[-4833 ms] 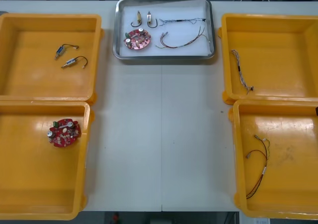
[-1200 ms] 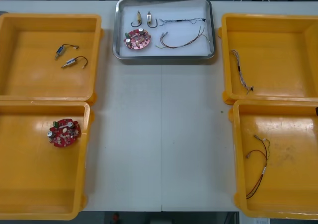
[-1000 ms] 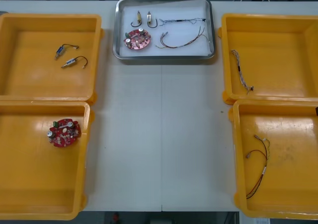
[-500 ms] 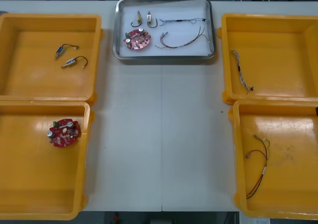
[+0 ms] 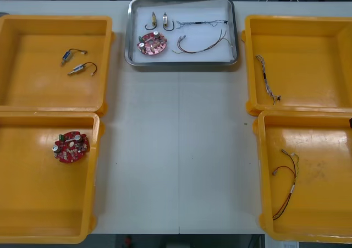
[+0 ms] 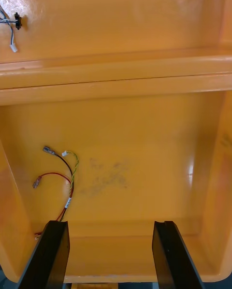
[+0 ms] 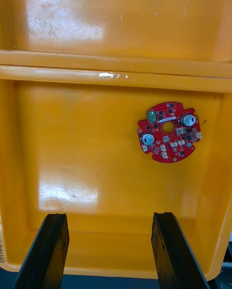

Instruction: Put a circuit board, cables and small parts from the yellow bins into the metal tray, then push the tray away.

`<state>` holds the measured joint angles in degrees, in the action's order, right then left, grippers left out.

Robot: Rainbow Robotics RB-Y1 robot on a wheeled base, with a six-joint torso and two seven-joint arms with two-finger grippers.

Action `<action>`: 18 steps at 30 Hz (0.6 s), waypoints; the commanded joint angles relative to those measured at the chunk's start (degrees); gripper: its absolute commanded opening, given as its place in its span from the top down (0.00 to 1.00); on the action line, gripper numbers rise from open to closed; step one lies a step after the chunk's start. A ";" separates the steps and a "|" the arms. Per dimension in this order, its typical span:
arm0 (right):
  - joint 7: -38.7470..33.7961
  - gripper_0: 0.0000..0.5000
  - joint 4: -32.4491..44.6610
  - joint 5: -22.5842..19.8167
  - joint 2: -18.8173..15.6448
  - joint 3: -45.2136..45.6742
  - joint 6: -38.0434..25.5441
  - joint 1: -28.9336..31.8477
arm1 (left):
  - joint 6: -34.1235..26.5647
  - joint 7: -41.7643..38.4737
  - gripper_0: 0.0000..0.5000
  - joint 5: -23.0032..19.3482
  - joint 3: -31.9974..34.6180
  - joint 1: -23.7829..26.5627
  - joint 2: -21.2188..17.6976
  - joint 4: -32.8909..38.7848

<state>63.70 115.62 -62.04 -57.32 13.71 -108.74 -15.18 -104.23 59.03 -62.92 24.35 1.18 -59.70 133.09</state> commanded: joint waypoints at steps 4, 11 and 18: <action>-1.74 0.00 1.36 -0.45 -2.27 1.84 -0.42 0.59 | -0.36 -2.60 0.00 0.52 1.67 -0.74 -2.53 1.30; -1.74 0.00 1.36 -0.45 -2.27 1.84 -0.42 0.59 | -0.36 -2.60 0.00 0.52 1.67 -0.74 -2.53 1.30; -1.74 0.00 1.36 -0.45 -2.27 1.84 -0.42 0.59 | -0.36 -2.60 0.00 0.52 1.67 -0.74 -2.53 1.30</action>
<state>63.70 115.62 -62.04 -57.32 13.71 -108.74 -15.18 -104.23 59.03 -62.92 24.35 1.18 -59.70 133.09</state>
